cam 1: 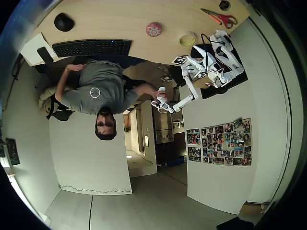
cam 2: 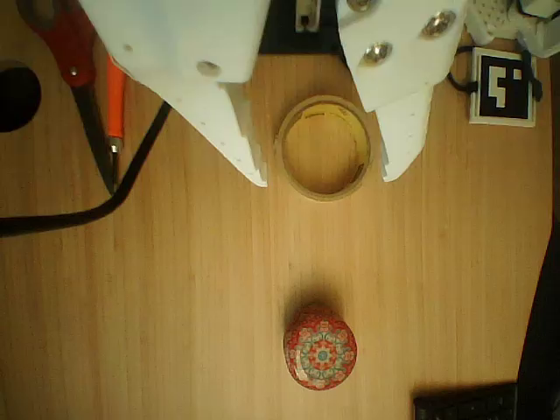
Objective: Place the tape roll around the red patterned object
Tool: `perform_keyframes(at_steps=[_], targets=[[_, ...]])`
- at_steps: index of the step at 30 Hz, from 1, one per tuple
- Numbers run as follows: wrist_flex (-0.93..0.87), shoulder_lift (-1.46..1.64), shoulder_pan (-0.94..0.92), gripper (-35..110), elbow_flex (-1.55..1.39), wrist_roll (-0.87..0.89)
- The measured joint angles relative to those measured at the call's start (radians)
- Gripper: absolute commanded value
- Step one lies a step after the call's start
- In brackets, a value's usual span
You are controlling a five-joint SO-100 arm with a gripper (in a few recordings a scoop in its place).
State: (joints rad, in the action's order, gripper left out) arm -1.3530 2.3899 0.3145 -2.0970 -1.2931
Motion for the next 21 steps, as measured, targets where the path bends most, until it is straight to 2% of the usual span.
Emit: perform_keyframes(at_steps=[3,6,9,16,21], targets=[[0.063,-0.054,0.055,29,0.041,-0.035],[0.249,-0.354,0.264,29,0.230,-0.057],[0.278,-0.606,0.333,29,0.261,-0.075],[0.288,-0.664,0.344,29,0.304,-0.080],[0.299,-0.620,0.341,30,0.184,-0.063]])
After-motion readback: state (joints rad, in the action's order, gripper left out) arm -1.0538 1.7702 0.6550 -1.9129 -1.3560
